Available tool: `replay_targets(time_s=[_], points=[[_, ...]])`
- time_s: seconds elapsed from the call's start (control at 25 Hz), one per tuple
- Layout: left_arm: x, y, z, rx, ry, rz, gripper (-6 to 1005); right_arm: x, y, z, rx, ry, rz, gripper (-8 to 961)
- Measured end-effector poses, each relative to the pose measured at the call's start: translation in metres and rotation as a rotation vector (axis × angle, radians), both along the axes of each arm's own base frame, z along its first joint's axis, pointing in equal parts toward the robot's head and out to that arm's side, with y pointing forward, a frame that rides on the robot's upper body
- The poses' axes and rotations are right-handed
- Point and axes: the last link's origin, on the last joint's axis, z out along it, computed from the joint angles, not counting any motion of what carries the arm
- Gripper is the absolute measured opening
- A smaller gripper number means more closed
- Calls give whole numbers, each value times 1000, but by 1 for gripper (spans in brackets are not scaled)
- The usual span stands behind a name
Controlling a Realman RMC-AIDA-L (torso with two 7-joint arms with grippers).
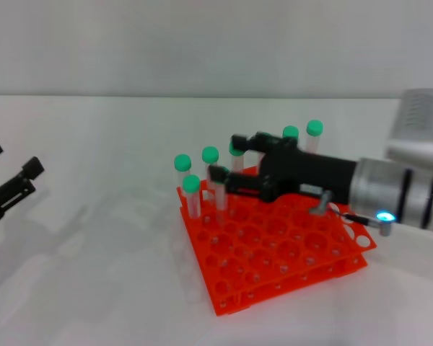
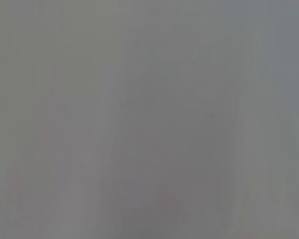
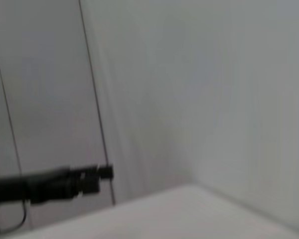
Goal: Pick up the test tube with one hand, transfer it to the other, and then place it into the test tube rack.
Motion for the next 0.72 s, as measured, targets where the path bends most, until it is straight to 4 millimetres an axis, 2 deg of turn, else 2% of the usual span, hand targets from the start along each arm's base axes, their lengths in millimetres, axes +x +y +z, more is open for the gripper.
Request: replay_targets(time_s=[0.04, 0.08, 0.16, 0.28, 0.52, 0.72], points=[[-1, 0, 1, 11, -2, 5, 881, 0, 0, 0, 0, 0, 0, 719], [-2, -1, 3, 24, -5, 11, 881, 10, -2, 19, 51, 56, 2, 734], [-4, -1, 6, 50, -11, 26, 881, 18, -3, 31, 86, 83, -4, 733], [-9, -2, 13, 114, -26, 55, 880, 42, -5, 59, 184, 126, -35, 733], [-16, -8, 17, 287, -45, 80, 880, 110, -22, 112, 474, 129, -166, 731], [-19, -8, 13, 373, -40, 115, 880, 162, -40, 134, 639, 128, -315, 723]])
